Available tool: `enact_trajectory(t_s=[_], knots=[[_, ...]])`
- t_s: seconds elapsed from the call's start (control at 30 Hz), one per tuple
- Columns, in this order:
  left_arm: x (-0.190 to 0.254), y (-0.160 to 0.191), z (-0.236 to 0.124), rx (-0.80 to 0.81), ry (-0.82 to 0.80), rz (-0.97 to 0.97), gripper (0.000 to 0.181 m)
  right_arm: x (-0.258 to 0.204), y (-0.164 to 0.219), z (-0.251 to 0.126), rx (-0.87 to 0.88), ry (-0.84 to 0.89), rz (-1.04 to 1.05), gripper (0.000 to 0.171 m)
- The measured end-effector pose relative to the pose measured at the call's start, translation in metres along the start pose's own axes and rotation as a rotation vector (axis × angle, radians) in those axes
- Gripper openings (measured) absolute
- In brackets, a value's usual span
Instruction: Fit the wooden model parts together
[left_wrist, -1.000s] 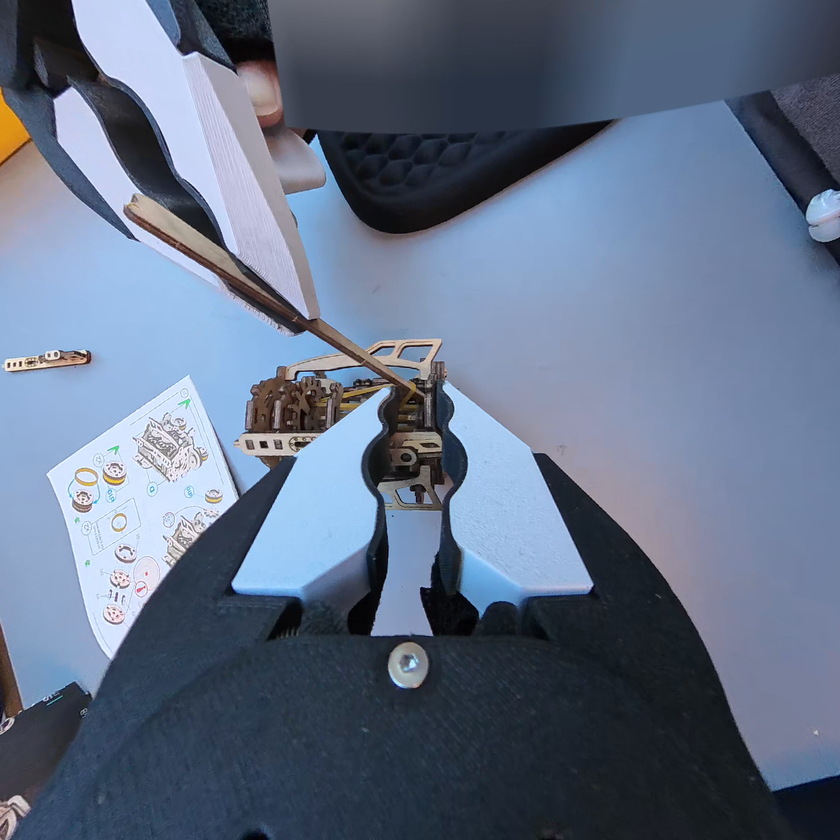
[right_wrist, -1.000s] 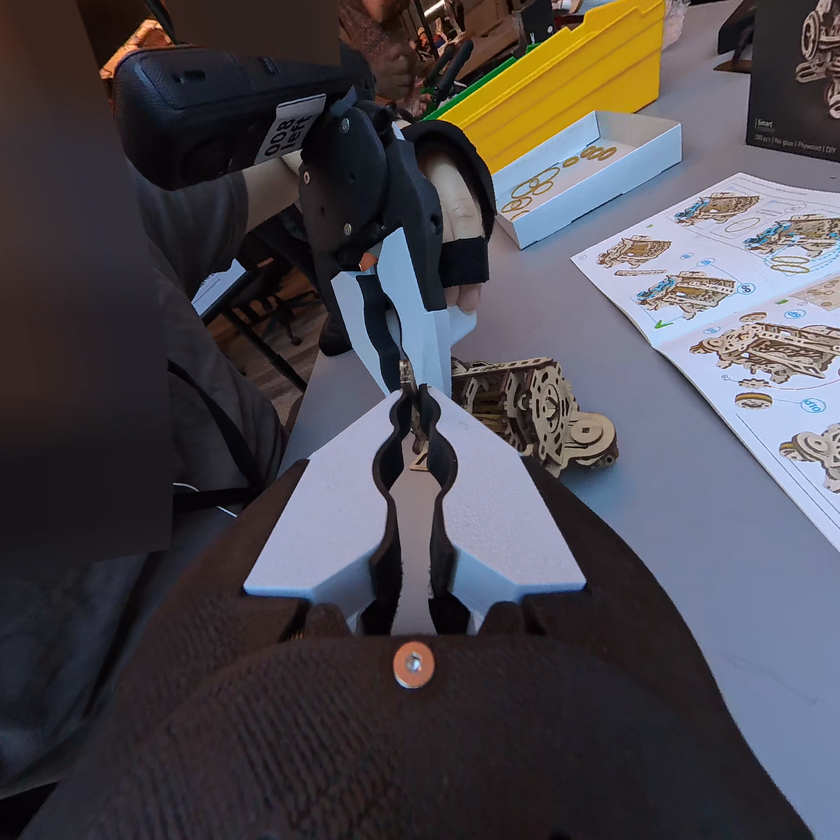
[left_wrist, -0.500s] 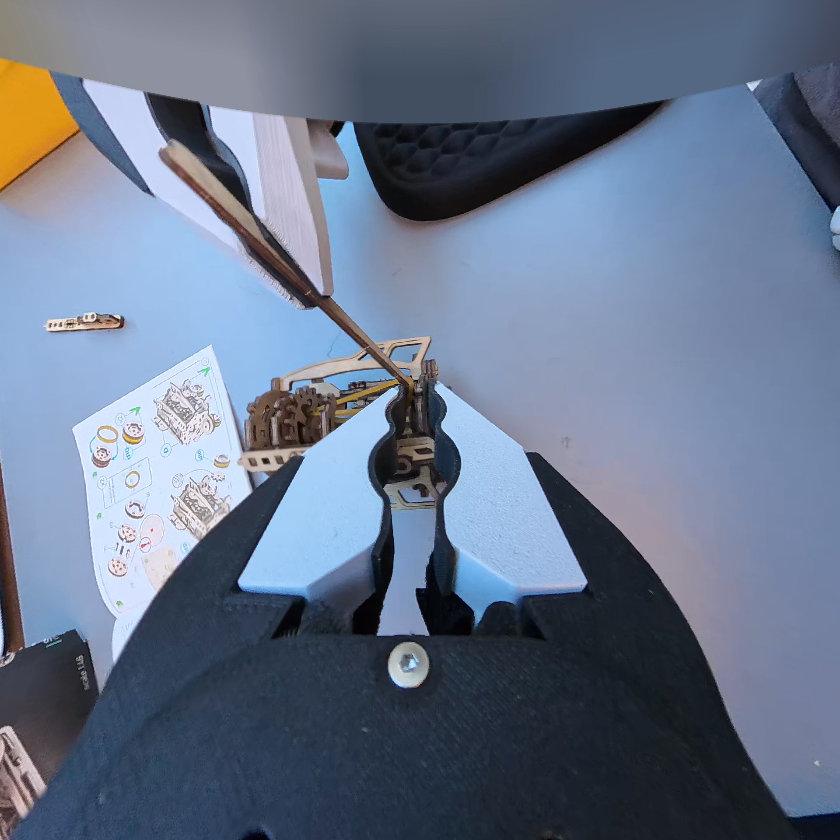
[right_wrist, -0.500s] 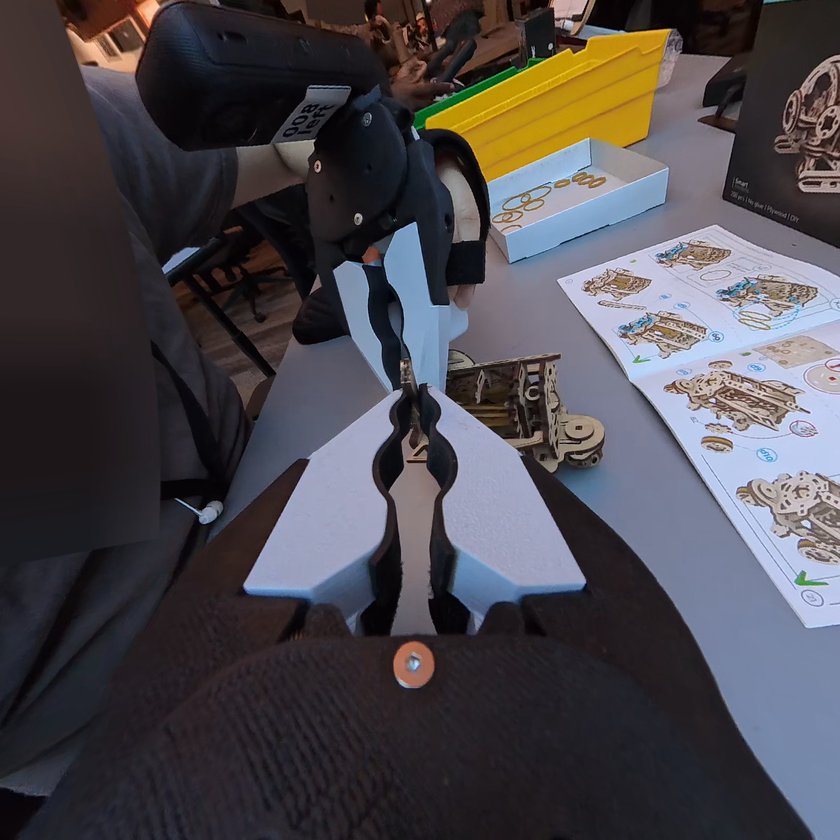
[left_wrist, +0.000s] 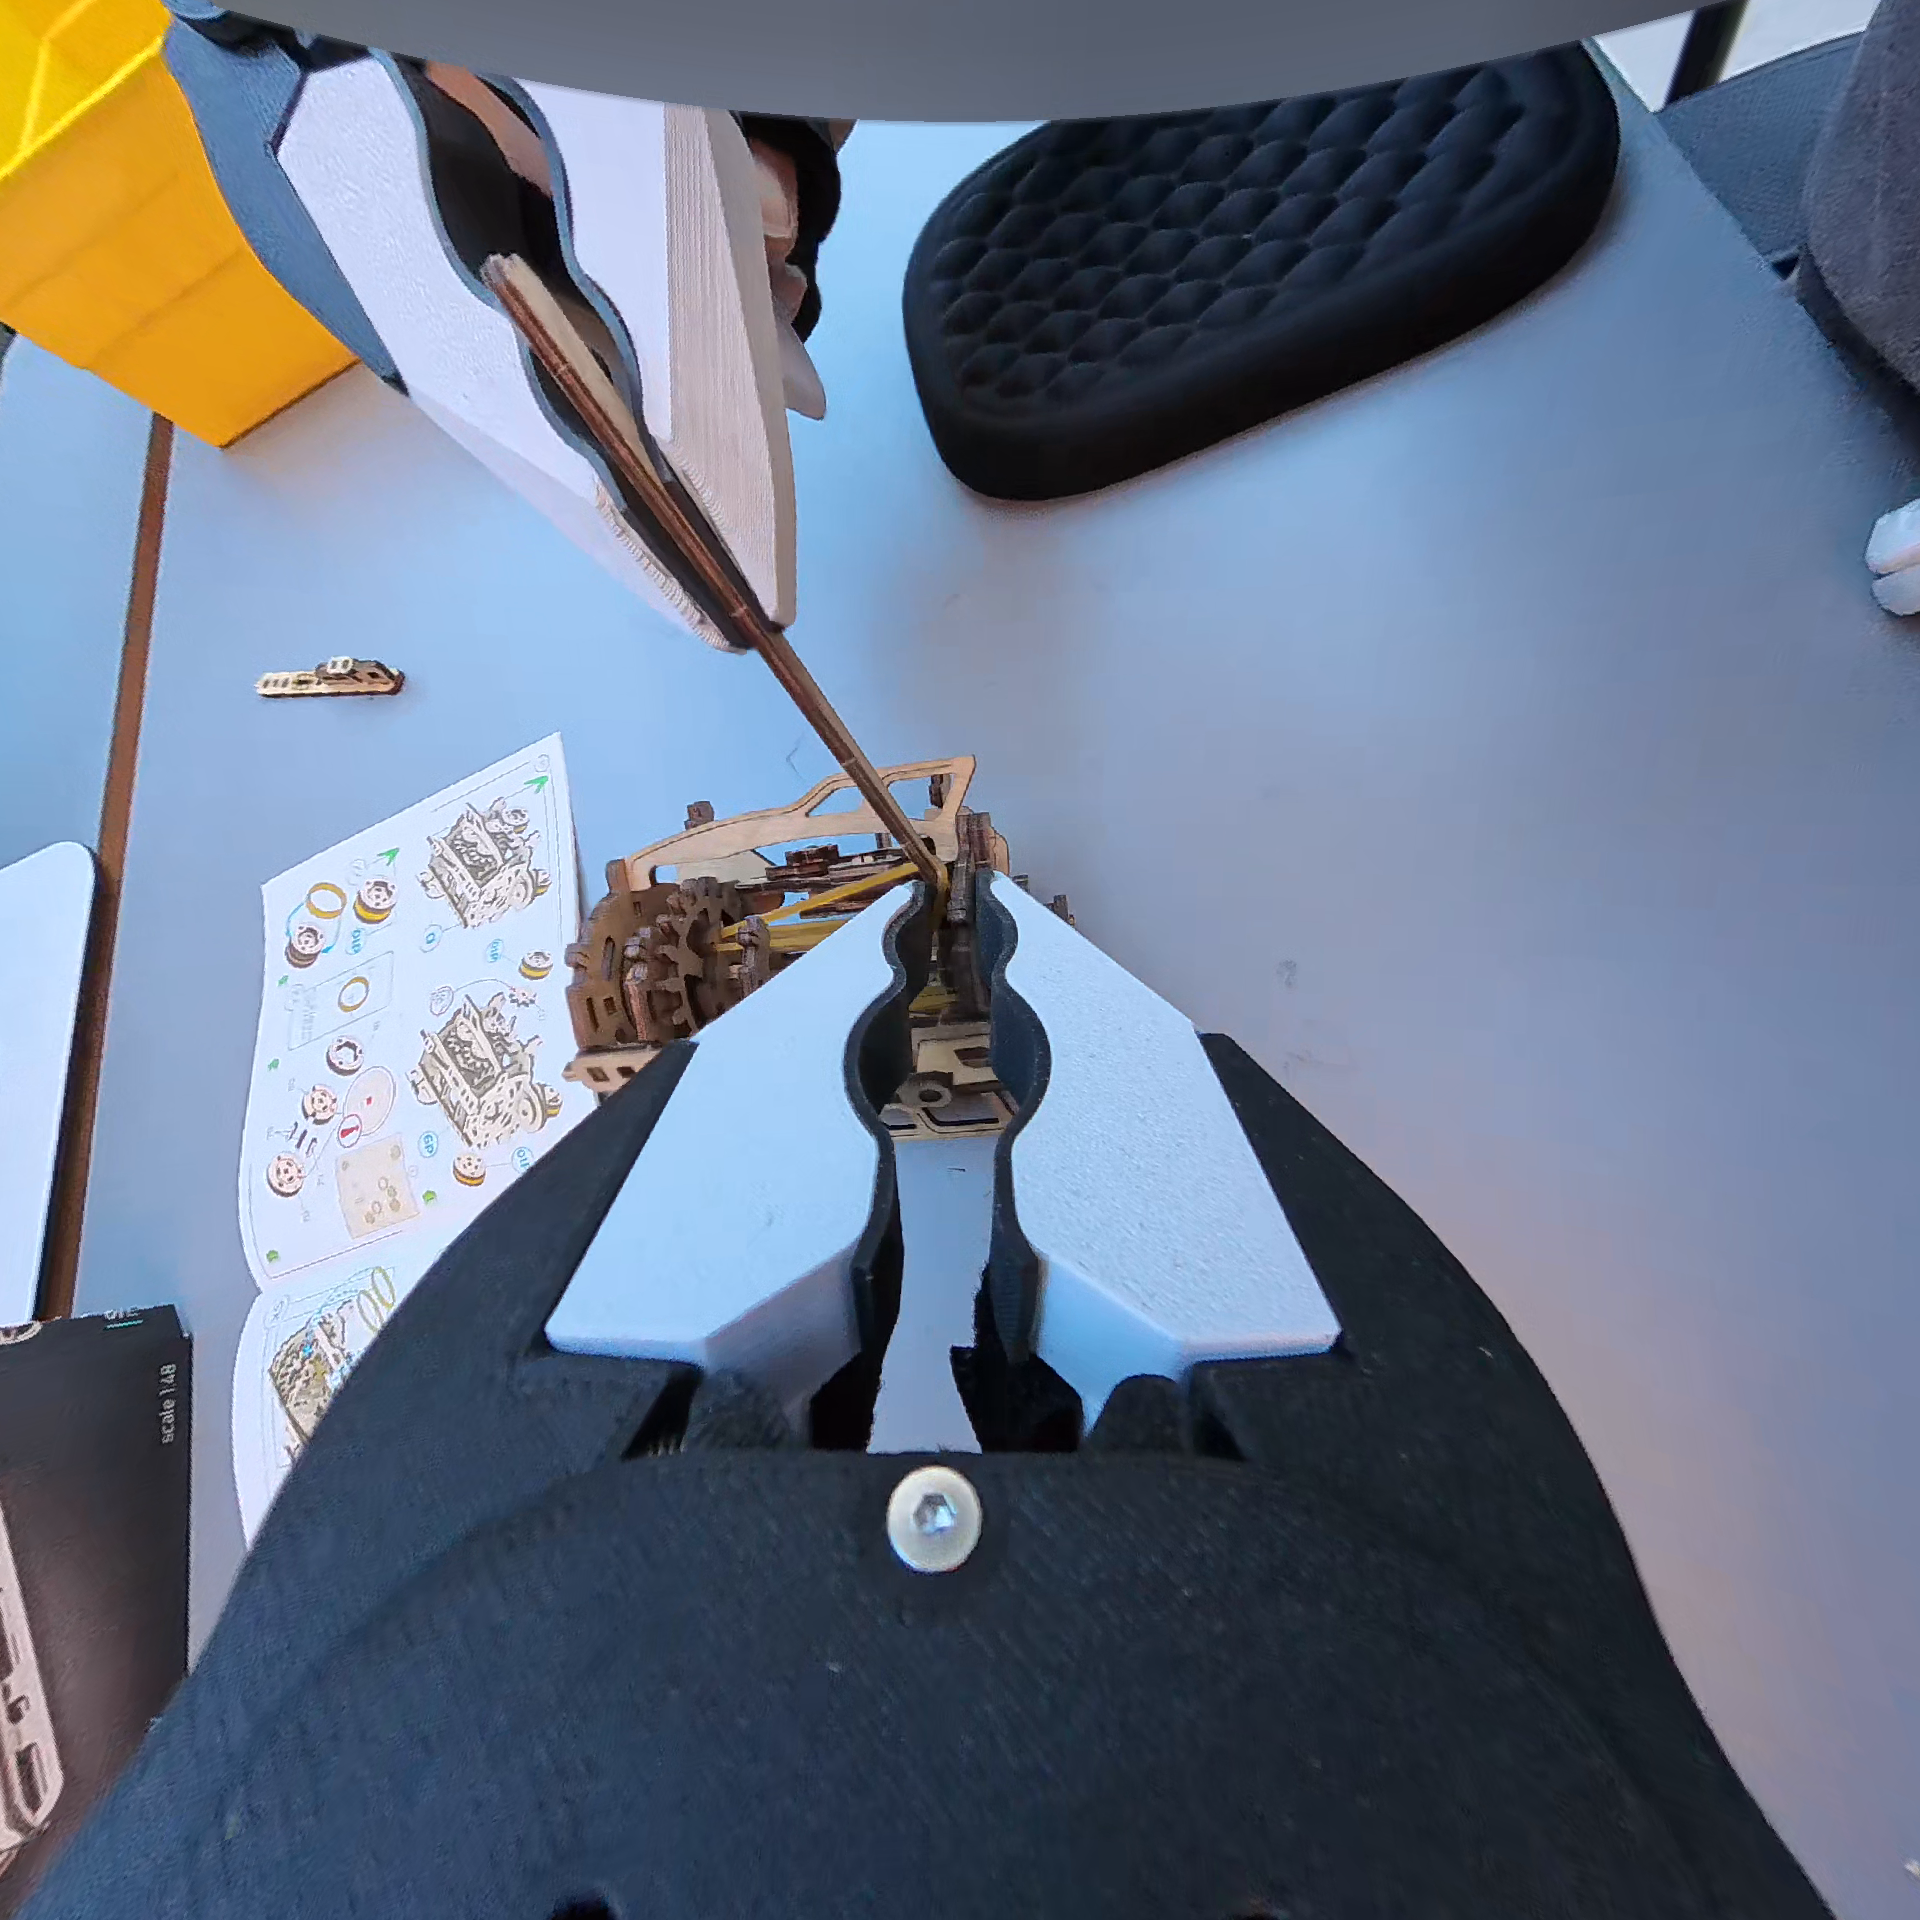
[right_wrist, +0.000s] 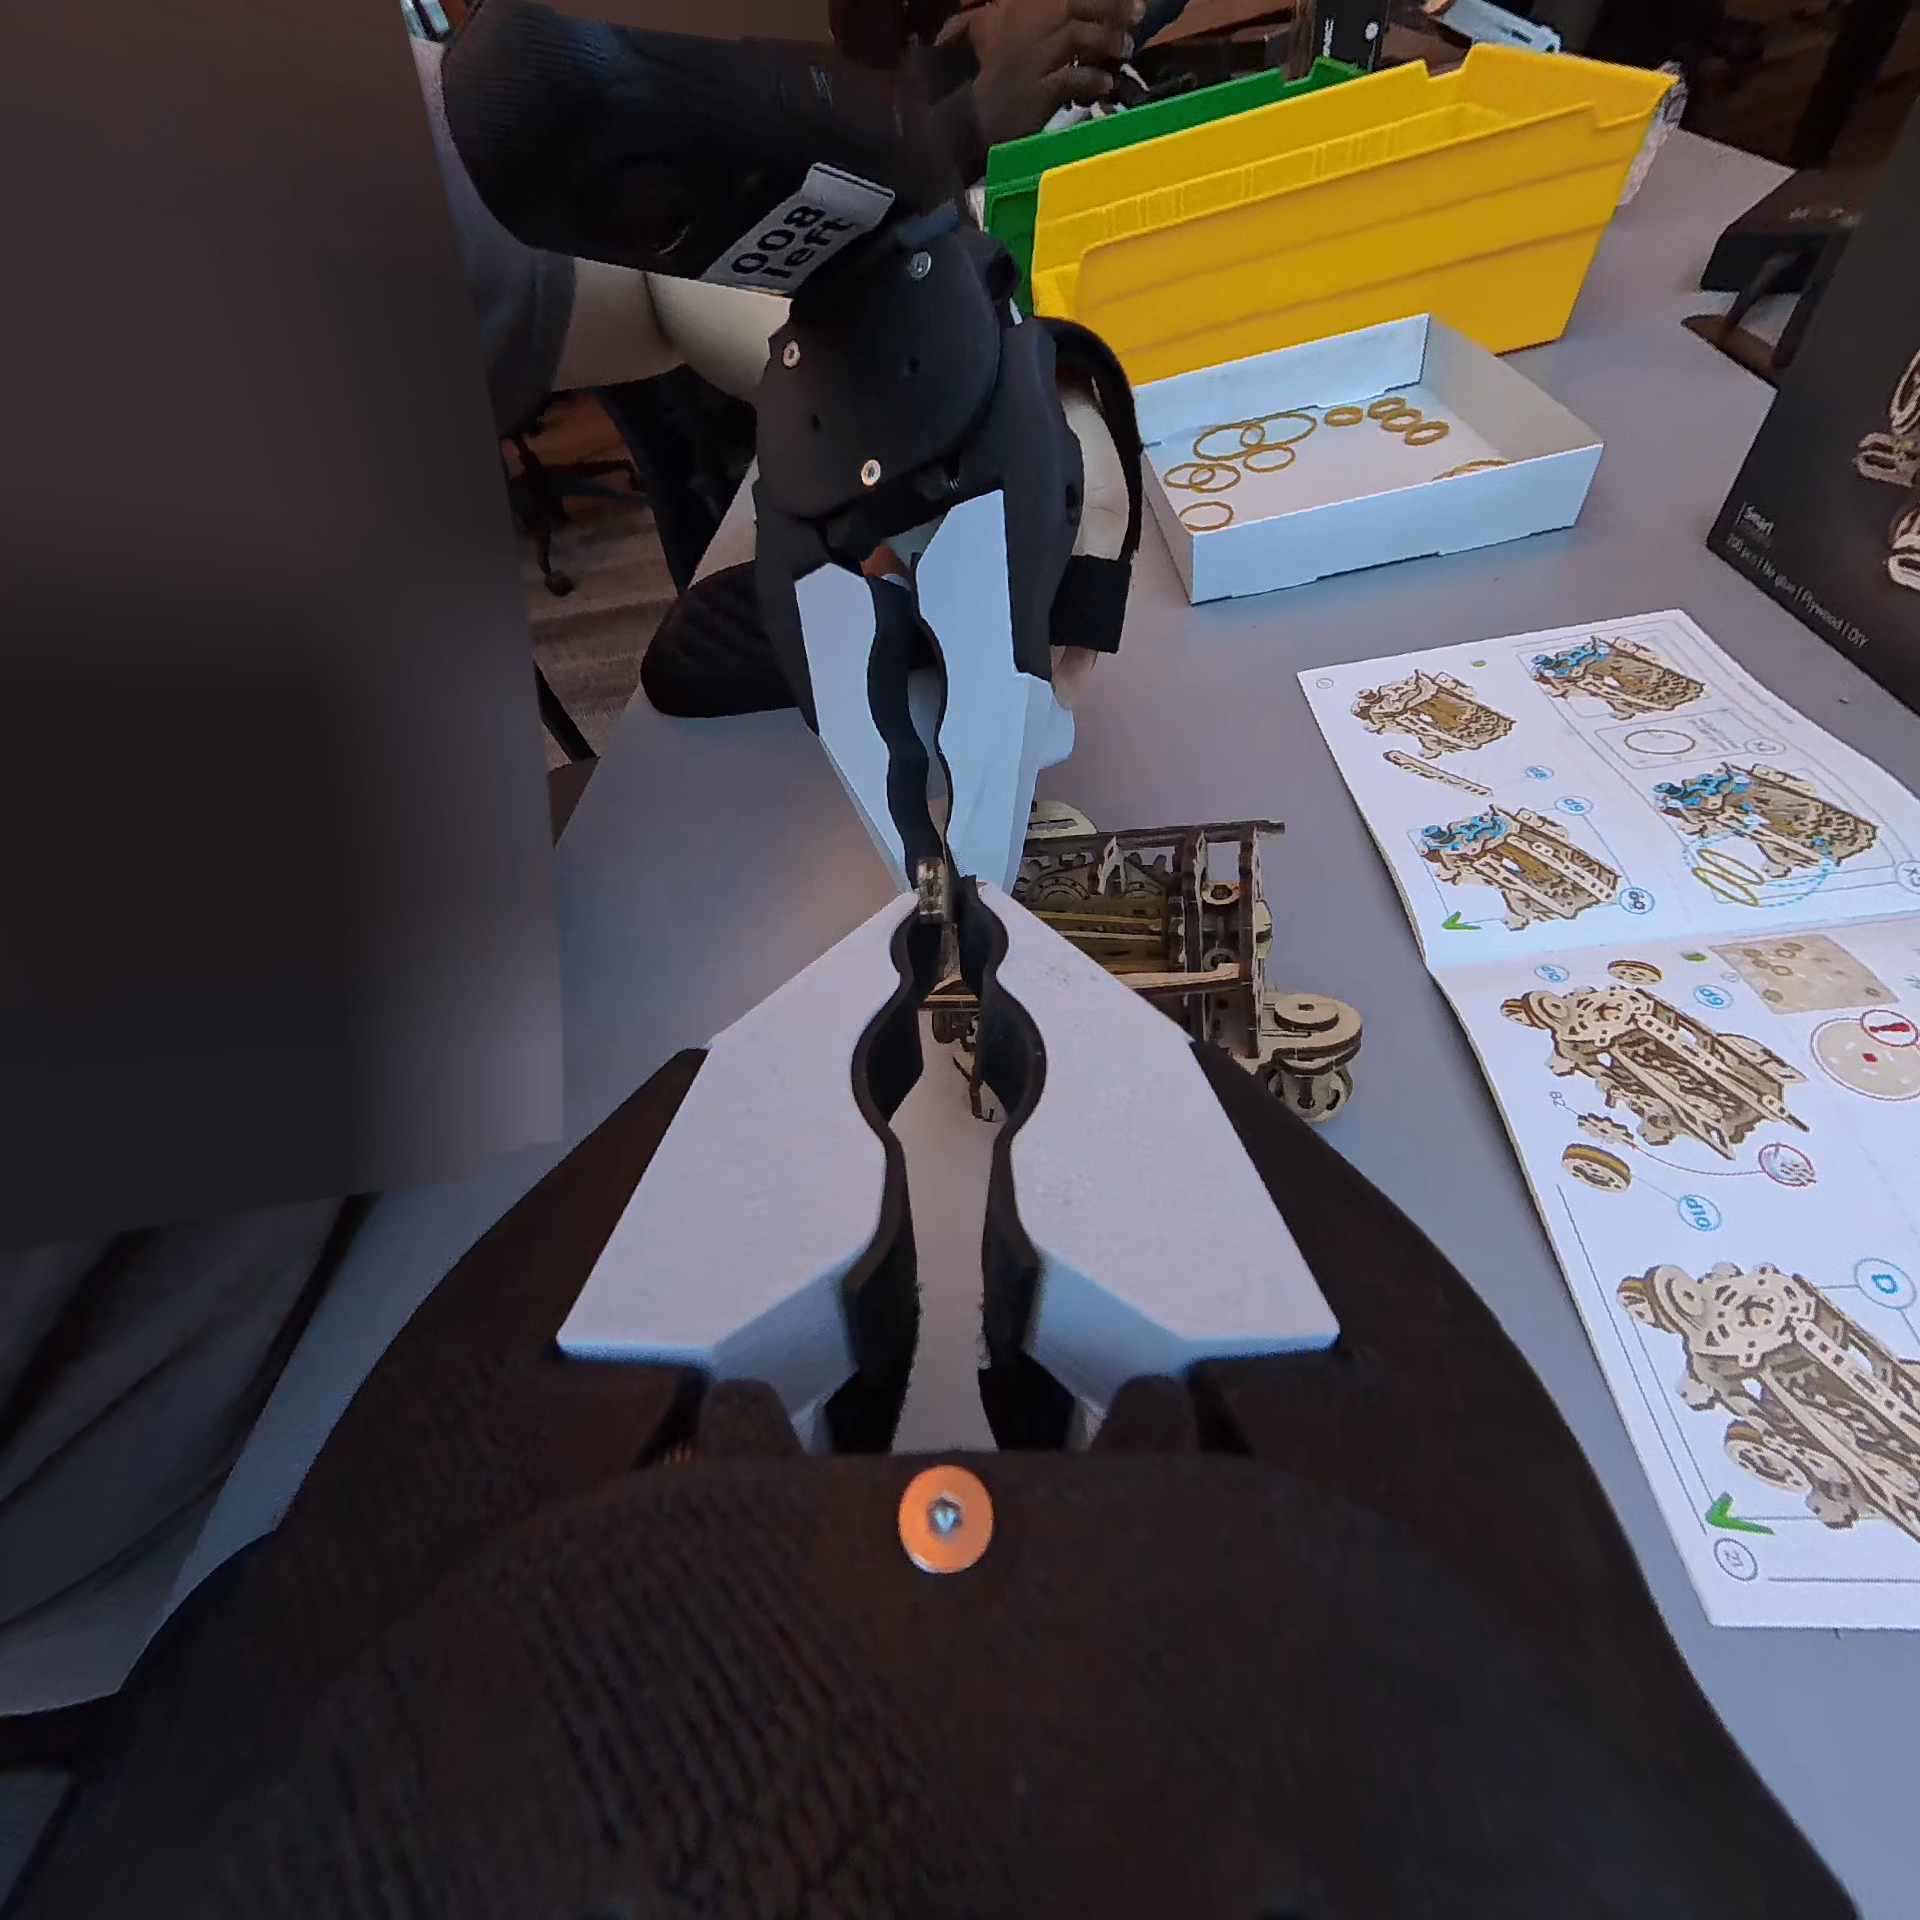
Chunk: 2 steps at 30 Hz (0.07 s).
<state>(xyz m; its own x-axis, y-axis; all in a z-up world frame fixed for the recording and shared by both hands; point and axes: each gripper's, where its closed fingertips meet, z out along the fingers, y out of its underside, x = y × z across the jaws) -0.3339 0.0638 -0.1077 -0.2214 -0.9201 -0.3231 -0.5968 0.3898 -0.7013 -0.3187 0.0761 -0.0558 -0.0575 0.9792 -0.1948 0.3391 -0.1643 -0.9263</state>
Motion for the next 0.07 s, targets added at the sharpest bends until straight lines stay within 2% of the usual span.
enact_trajectory(t_s=[0.07], knots=[[0.0011,0.0005,-0.0008,0.015,-0.005,-0.002,0.005,-0.0018,0.0004,0.0011,-0.018,-0.005,-0.033,0.001]])
